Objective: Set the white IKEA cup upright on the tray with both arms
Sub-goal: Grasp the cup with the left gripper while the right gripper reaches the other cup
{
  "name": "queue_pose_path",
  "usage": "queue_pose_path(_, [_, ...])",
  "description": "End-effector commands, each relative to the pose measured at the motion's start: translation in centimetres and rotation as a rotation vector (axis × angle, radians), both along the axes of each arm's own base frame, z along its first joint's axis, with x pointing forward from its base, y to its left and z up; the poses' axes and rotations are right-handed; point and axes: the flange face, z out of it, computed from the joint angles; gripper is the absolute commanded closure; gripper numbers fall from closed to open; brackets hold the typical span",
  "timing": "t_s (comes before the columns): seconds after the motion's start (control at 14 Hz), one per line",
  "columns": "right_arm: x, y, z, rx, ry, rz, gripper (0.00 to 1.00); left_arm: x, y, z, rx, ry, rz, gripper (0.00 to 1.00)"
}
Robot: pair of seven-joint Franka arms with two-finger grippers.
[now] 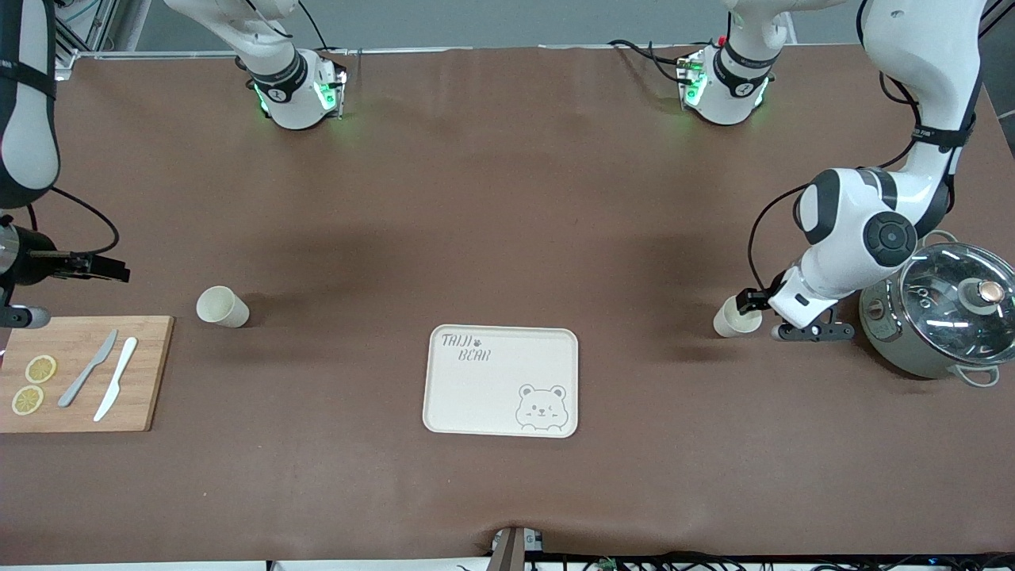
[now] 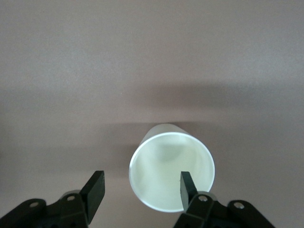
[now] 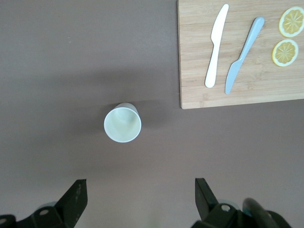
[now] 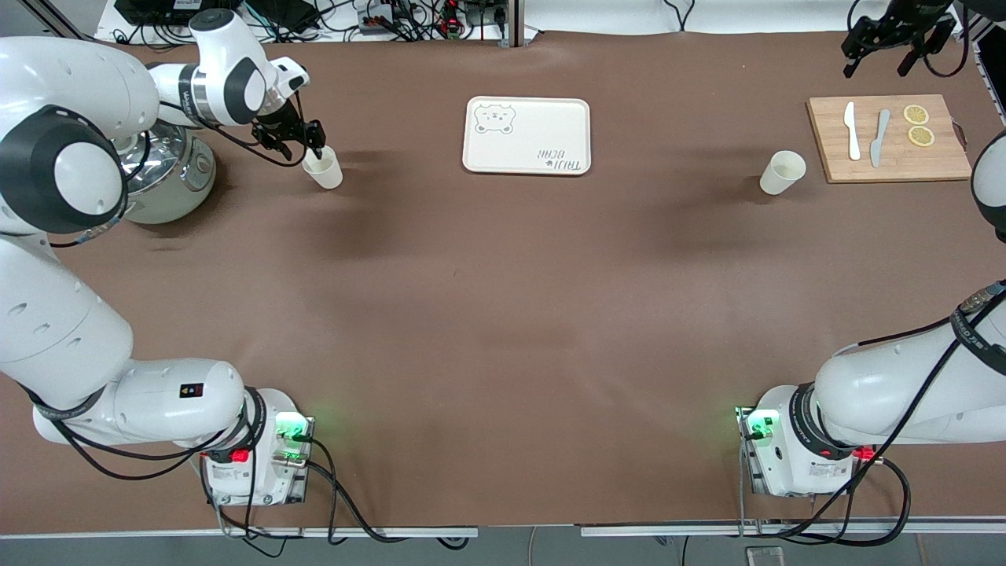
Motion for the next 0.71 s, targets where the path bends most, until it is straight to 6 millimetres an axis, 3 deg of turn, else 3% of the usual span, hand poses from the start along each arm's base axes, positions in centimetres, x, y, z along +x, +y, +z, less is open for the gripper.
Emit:
queue_pose_path(0.0, [-0.3,-1.3,-0.9,0.028,-0.019,-0.028,0.00,0.0,-0.1,-1.0,-0.017,-0.003,0.018,0.36])
queue_pose_path(0.21, [0.2,-2.9,-5.7,0.026,-0.028,-0.042,0.00,-0.1,0.0,-1.8,-0.018,0.007,0.020,0.50])
queue_pose_path(0.43, [-0.7,-2.3,-9.8,0.041,-0.042,-0.044,0.00,0.0,0.0,-2.2,-0.019,0.013,0.020,0.98])
queue_pose_path(0.64, [-1.7,-2.3,-12.6,0.085,-0.048,-0.081,0.00,0.1,0.1,-1.9,-0.019,0.012,0.016,1.00])
